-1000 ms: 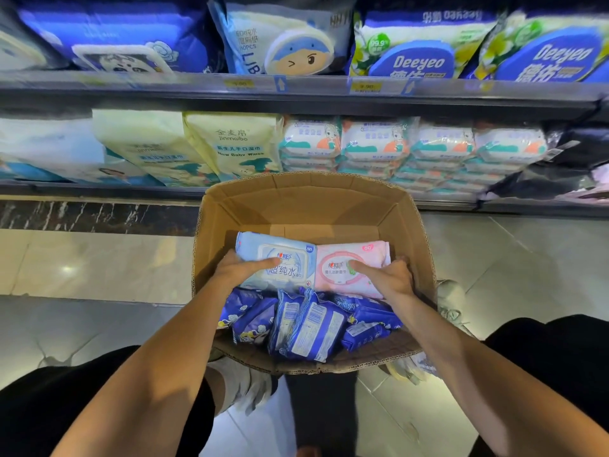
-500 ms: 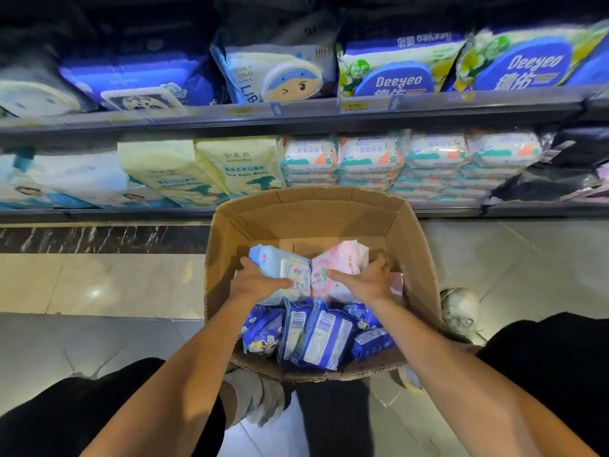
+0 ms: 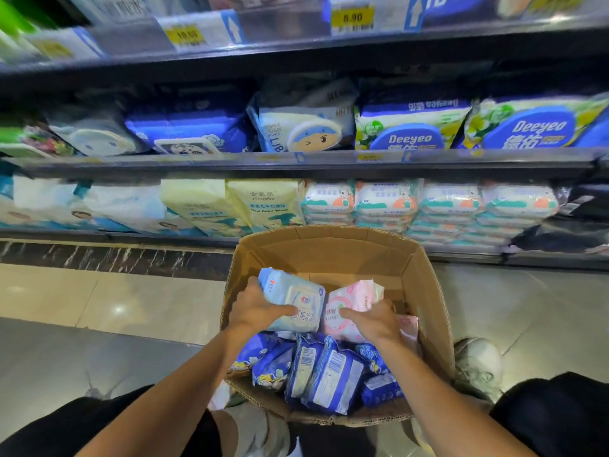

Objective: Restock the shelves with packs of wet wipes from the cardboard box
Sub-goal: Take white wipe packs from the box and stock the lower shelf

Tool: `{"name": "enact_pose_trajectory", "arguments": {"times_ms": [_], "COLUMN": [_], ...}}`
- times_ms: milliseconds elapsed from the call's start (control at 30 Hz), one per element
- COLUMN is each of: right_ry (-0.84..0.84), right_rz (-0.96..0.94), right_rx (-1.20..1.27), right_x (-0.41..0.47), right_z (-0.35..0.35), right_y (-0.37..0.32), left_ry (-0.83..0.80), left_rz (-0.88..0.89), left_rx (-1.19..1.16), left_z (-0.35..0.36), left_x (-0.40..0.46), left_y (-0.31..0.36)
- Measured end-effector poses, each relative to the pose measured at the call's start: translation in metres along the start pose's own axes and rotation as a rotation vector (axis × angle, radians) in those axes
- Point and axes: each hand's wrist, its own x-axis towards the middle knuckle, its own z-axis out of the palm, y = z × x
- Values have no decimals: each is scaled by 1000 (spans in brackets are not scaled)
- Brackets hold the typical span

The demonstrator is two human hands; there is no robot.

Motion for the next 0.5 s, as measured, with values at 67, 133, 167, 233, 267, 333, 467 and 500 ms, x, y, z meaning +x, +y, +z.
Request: {"name": "enact_pose_trajectory", "arguments": {"times_ms": [67,133,167,233,267,333,467,500], "right_ry": [-4,22,45,85,97,129,162,171], "right_rz": [-51,-125,-164,-252,-314,-420,-610,-647], "right_rx": [32,94,119,153,169,214,300,327], "right_x": [-12,-22,-29,-42,-51,-71,-129,-142], "right_z": [-3,-10,-16,-31,-40,-59,-98,-106], "right_y": [-8,-18,-27,-48,-62,-91,-146,-157], "left_ry": [28,54,72,118,142,194,253,265], "left_rz": [41,99,131,191,225,284,383,406], "left_rx": [-106,-201,-252,-373,-427,-534,-789,-851], "left_z": [-26,-55,-70,-99,-111,-136,-184,-196], "left_x": [-2,-8,-12,-24,-32,-49,-80,-87], "left_y": [3,13,18,30,34,41,42,42]}}
